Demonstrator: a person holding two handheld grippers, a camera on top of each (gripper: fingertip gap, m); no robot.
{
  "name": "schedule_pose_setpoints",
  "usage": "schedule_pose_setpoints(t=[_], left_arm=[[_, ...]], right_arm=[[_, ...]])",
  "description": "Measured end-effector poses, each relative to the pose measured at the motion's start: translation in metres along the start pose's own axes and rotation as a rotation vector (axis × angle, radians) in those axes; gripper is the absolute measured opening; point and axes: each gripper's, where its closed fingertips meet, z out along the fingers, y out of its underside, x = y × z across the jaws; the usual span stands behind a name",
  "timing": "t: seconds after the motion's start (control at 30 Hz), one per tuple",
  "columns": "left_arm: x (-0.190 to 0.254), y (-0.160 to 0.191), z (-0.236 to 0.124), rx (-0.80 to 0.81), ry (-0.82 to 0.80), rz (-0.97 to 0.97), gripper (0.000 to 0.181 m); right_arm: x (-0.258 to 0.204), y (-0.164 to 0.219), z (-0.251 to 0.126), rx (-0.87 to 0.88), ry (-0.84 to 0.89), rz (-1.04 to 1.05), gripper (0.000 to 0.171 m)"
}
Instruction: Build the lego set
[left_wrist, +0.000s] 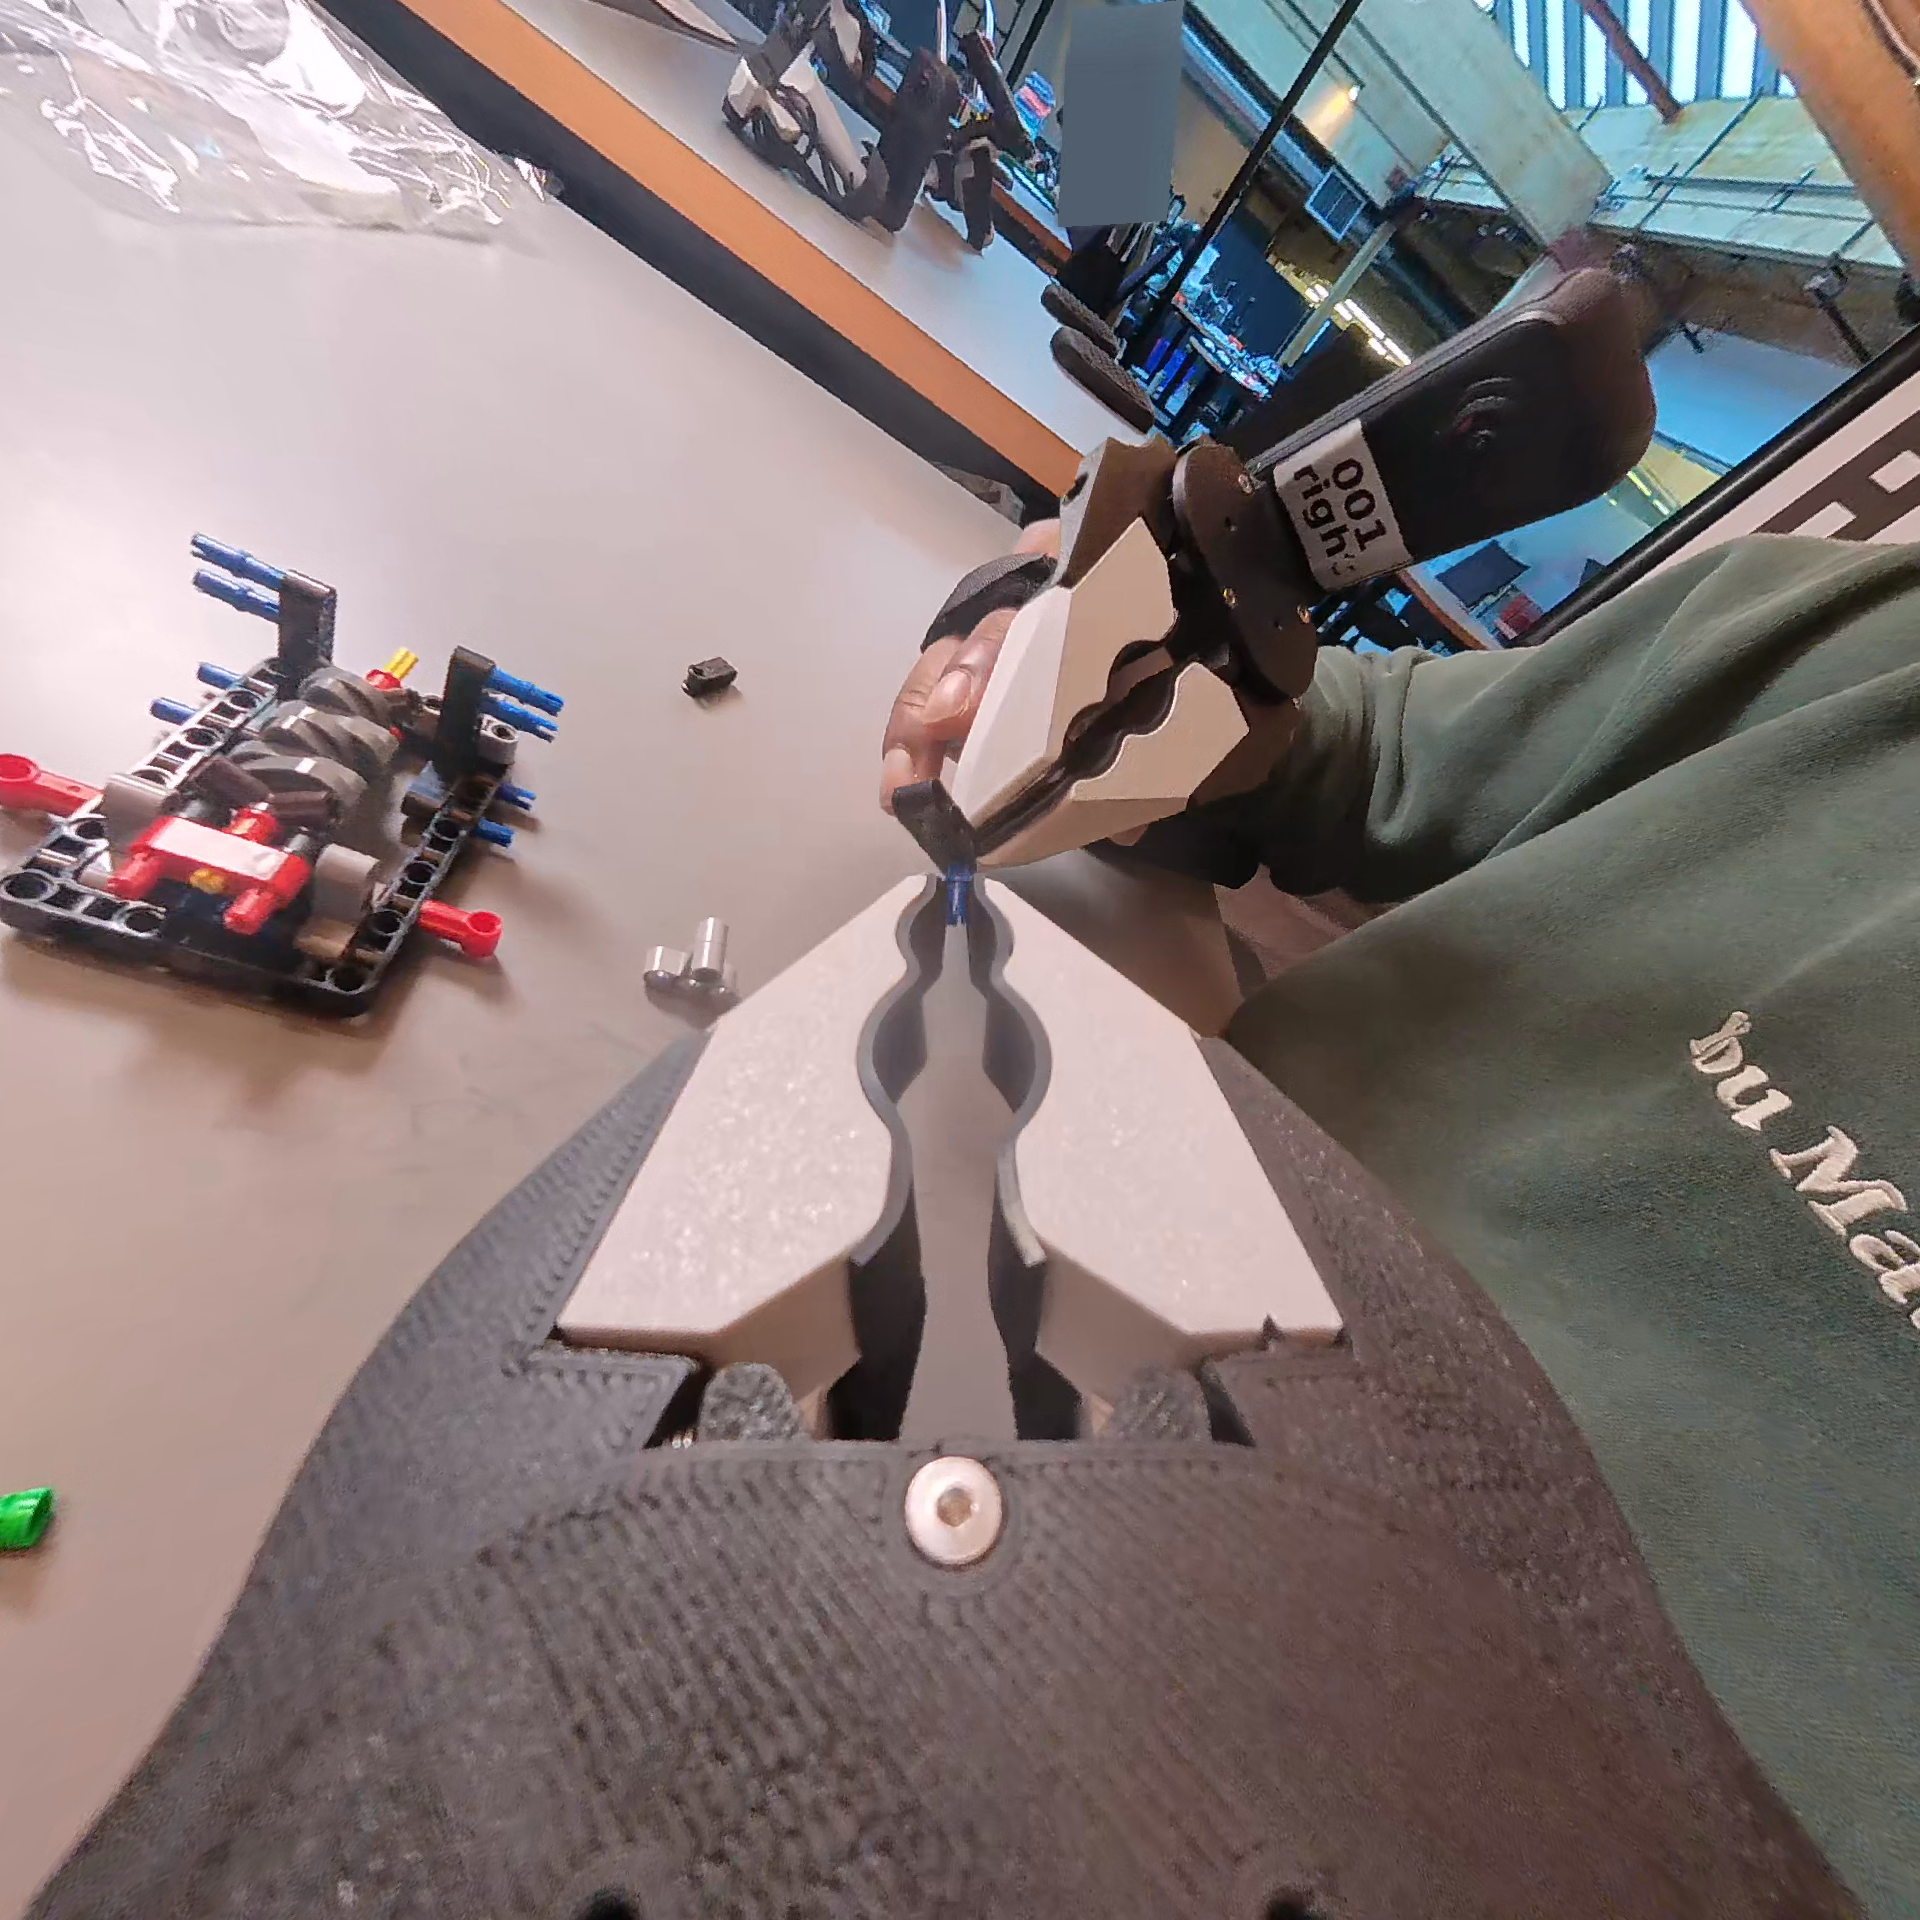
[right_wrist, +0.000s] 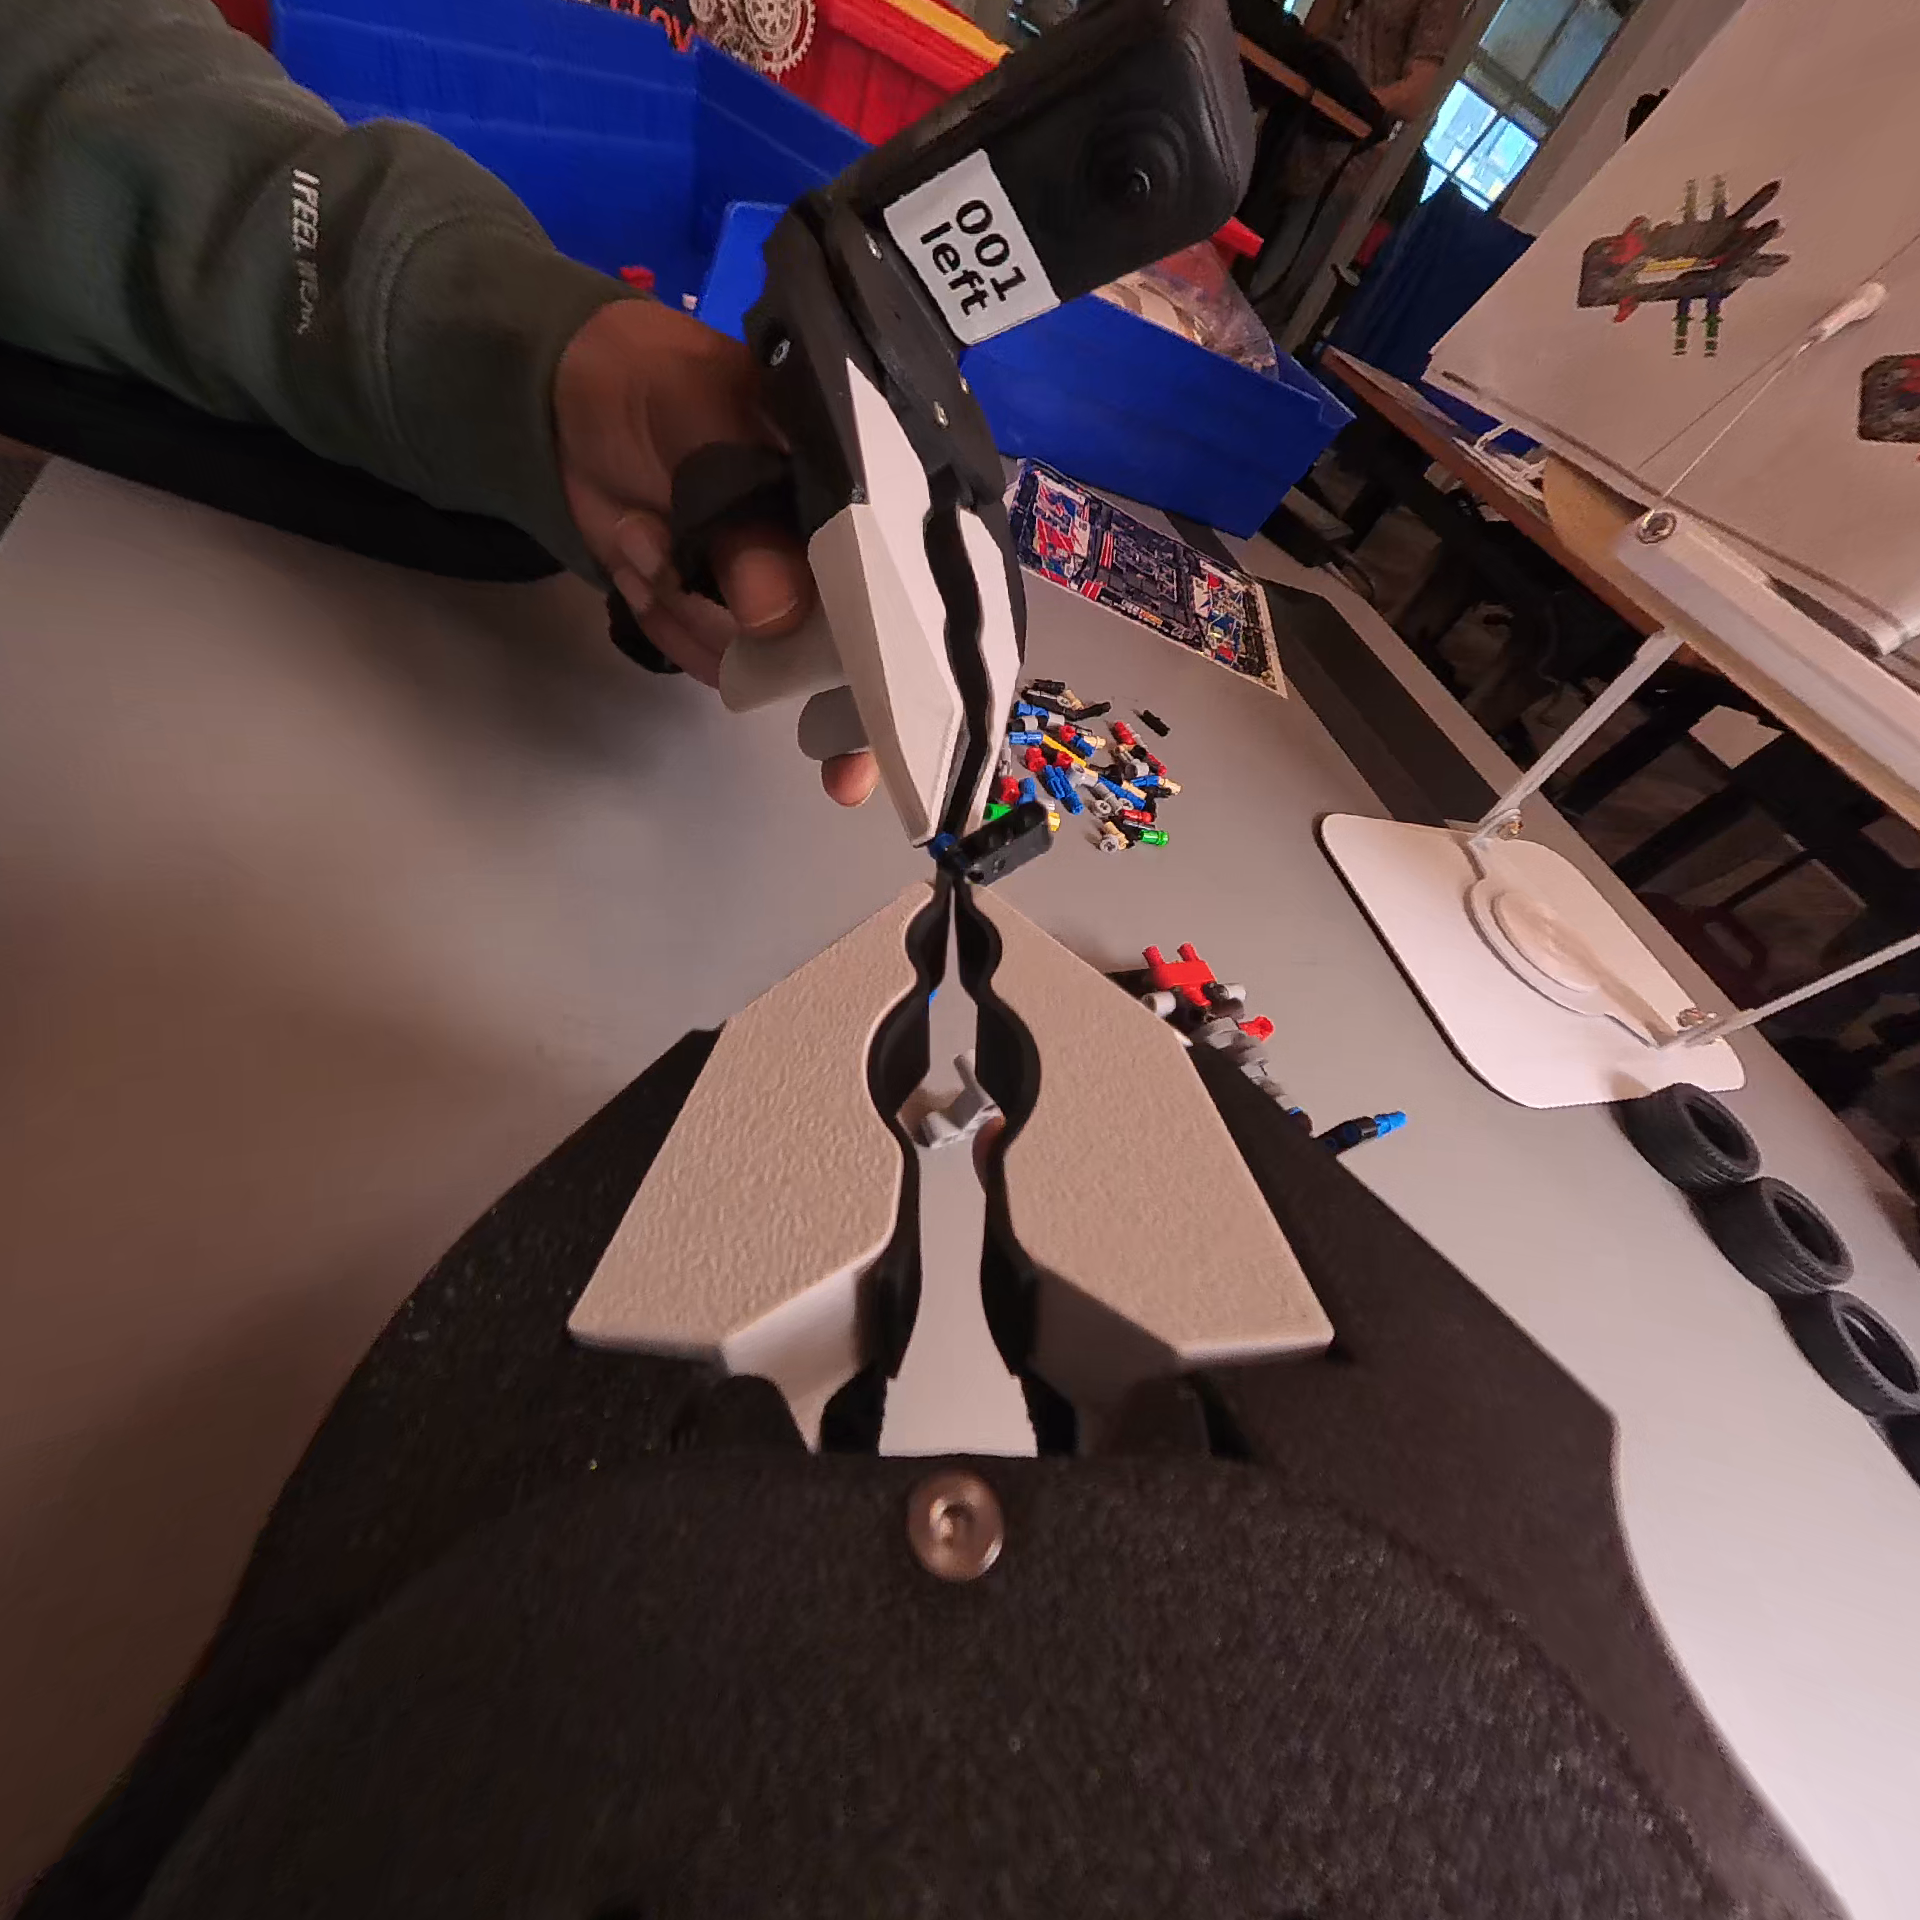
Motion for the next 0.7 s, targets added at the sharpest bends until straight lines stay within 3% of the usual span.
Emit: schedule_pose_setpoints(t=[0.2,0.3,0.37,0.5,0.7], left_arm=[[-0.002,0.005,0.002,-0.028,-0.004,-0.013,0.002],[0.0,0.011,0.011,-0.076,-0.029,0.009,0.0],[-0.01,0.017,0.008,-0.128,-0.1,0.048,0.0],[-0.015,0.004,-0.007,-0.075,-0.117,0.06,0.0],[-0.028,0.02,-0.013,-0.206,-0.184,0.135,0.0]], right_arm=[[-0.008,0.009,0.003,-0.033,-0.024,-0.025,0.0],[-0.043,0.005,0.014,-0.015,-0.157,-0.056,0.0],[-0.034,0.0,0.021,-0.027,-0.055,-0.172,0.0],[-0.031,0.009,0.018,-0.041,-0.103,-0.087,0.0],[-0.04,0.027,0.014,-0.132,-0.214,0.0,0.007]])
